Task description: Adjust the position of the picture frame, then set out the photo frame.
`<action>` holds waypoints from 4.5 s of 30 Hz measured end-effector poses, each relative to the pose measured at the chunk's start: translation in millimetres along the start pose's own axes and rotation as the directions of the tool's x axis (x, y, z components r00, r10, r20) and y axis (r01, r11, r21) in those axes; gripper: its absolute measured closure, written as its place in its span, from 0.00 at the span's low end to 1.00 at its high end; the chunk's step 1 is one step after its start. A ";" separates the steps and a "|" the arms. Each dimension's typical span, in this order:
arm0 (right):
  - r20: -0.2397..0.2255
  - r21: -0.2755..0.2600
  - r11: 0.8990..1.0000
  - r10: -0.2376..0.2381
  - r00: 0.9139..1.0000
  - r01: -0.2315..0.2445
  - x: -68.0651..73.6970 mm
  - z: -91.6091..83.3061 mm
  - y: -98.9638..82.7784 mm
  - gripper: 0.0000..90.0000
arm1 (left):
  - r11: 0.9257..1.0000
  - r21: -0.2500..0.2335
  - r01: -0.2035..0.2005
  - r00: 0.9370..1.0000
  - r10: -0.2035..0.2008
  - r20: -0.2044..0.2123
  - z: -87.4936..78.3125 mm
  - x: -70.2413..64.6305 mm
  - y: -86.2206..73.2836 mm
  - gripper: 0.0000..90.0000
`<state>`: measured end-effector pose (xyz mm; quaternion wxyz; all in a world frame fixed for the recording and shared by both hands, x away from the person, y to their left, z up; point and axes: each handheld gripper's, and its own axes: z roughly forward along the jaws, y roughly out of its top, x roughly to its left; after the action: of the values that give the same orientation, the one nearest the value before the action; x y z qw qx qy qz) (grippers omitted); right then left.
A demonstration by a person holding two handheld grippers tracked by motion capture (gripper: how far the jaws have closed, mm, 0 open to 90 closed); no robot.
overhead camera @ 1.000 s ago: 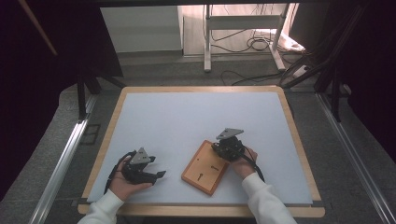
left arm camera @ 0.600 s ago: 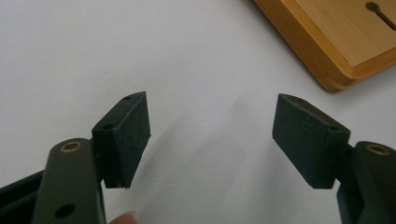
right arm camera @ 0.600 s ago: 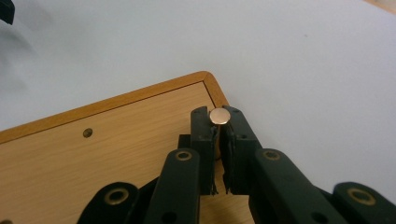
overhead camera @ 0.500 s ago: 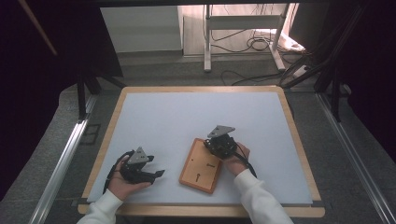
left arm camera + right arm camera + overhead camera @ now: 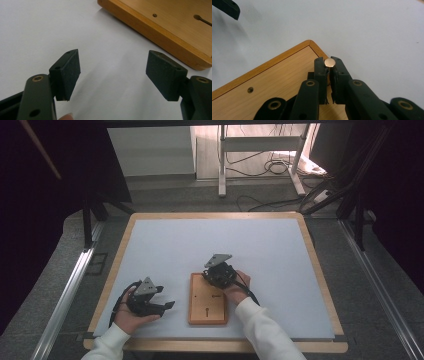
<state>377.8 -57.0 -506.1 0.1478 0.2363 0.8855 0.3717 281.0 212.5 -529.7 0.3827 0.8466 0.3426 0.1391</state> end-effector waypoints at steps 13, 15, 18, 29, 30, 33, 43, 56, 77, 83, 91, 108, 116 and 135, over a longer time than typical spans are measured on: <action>0.022 -0.021 0.999 0.026 0.999 -0.025 -7.0 -11.3 -3.4 0.56 | 1.000 0.005 -0.007 1.000 0.007 -0.004 1.0 -1.5 -0.3 0.30; 0.027 -0.026 0.999 0.025 0.999 -0.024 -7.5 -17.0 -5.0 0.51 | 1.000 0.006 -0.007 1.000 0.007 -0.004 1.2 -1.7 -0.3 0.30; 0.019 -0.061 0.994 0.087 0.996 -0.086 -11.5 -36.1 -16.3 0.43 | 1.000 0.010 -0.007 1.000 0.007 -0.005 2.4 -2.1 -0.2 0.30; 0.042 -0.074 0.988 0.143 0.989 -0.139 -7.7 -84.2 -71.8 0.31 | 1.000 0.017 -0.004 1.000 0.004 -0.007 5.5 -4.5 0.5 0.30; 0.045 -0.075 0.987 0.145 0.988 -0.142 -6.6 -88.9 -76.1 0.31 | 1.000 0.012 -0.005 1.000 0.005 -0.008 4.5 -5.0 0.8 0.30; 0.050 -0.074 0.987 0.144 0.988 -0.140 -3.9 -103.1 -87.9 0.30 | 1.000 0.004 -0.005 1.000 0.005 -0.009 3.3 -4.8 1.0 0.30; 0.081 -0.064 0.984 0.173 0.982 -0.168 2.8 -122.4 -120.7 0.21 | 1.000 0.002 0.003 1.000 -0.003 -0.004 3.9 -3.9 1.0 0.30; 0.085 -0.062 0.988 0.149 0.985 -0.144 2.9 -122.0 -119.4 0.20 | 1.000 -0.007 0.011 1.000 -0.011 -0.001 2.3 -3.7 2.1 0.30; 0.103 -0.068 0.990 0.126 0.987 -0.120 0.2 -123.8 -119.6 0.19 | 0.999 -0.017 -0.027 0.998 0.028 0.058 19.7 -7.0 43.1 0.28; 0.102 -0.062 0.992 0.118 0.988 -0.112 0.4 -123.6 -120.0 0.19 | 0.998 -0.051 -0.038 0.997 0.042 0.072 32.0 -10.7 62.4 0.28; 0.105 -0.068 0.992 0.111 0.988 -0.104 1.6 -124.3 -119.3 0.18 | 0.996 -0.068 -0.063 0.992 0.070 0.107 50.5 -16.1 83.6 0.30; 0.120 -0.056 0.993 0.107 0.987 -0.101 3.6 -126.2 -122.6 0.17 | 0.996 -0.048 -0.073 0.987 0.079 0.139 88.0 0.3 106.2 0.47; 0.126 -0.049 0.994 0.106 0.986 -0.101 3.7 -125.5 -123.3 0.17 | 0.994 -0.049 -0.099 0.978 0.106 0.177 96.0 -2.1 105.4 0.64; 0.115 -0.099 0.994 0.058 0.992 -0.046 14.4 -128.1 -116.3 0.17 | 0.998 -0.037 -0.055 0.980 0.061 0.188 106.2 -0.6 102.1 0.94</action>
<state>273.7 -195.9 -505.0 0.2014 0.2734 0.8499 0.4029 381.8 105.2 -524.7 0.4227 0.8594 0.2778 0.0747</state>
